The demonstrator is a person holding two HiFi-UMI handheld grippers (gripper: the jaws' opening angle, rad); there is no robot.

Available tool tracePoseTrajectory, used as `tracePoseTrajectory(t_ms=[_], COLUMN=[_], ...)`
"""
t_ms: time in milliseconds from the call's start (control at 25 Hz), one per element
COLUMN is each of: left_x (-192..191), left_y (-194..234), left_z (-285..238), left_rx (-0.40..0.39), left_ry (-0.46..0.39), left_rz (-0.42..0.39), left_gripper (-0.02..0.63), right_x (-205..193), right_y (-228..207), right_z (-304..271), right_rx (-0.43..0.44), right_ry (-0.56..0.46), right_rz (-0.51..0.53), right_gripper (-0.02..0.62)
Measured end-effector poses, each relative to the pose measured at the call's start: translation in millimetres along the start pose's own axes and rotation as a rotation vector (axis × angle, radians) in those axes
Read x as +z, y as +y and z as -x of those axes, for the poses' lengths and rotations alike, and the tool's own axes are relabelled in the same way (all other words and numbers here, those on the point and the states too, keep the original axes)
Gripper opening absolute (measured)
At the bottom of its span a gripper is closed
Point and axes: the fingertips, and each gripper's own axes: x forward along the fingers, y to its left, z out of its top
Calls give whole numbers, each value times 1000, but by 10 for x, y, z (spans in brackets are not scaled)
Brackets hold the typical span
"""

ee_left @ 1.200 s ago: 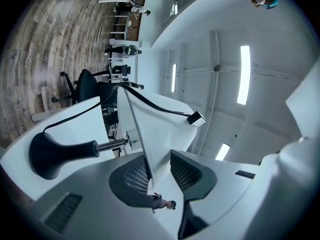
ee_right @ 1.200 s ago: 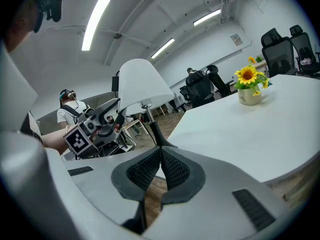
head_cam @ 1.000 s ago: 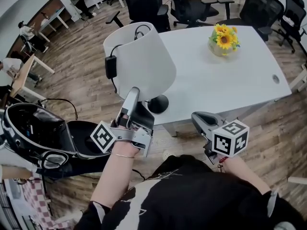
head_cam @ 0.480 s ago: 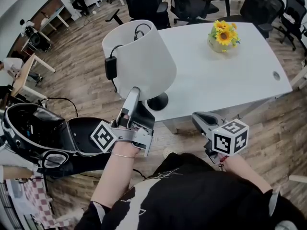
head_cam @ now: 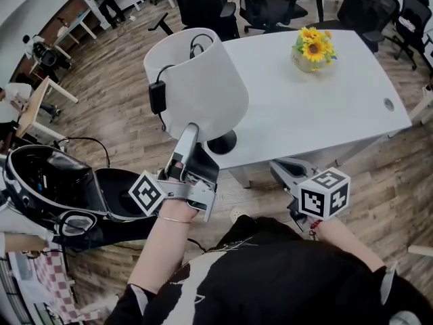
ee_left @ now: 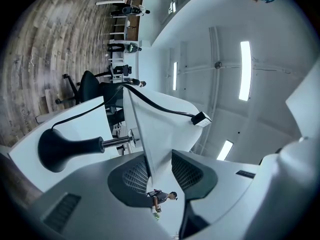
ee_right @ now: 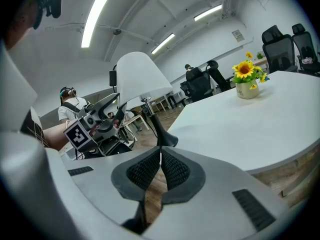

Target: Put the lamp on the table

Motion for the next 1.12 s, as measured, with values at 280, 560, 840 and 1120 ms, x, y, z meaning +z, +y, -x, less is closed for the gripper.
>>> tracePoseTrajectory(t_ms=[280, 560, 840, 1120], left_x=[-49, -95, -118, -140], left_y=[14, 32, 47, 62], left_z=[48, 110, 150, 155], left_rx=[-2, -2, 2, 12], left_ry=[3, 6, 3, -4], left_rz=[-1, -1, 3, 5], left_gripper=[127, 130, 135, 140], right_x=[-37, -89, -138, -130], right_y=[-13, 5, 57, 37], right_z=[28, 16, -8, 19], right_rx=[-13, -8, 12, 9], right_ry=[-16, -8, 10, 5], right_rz=[-10, -13, -7, -9], right_gripper=[23, 23, 23, 24])
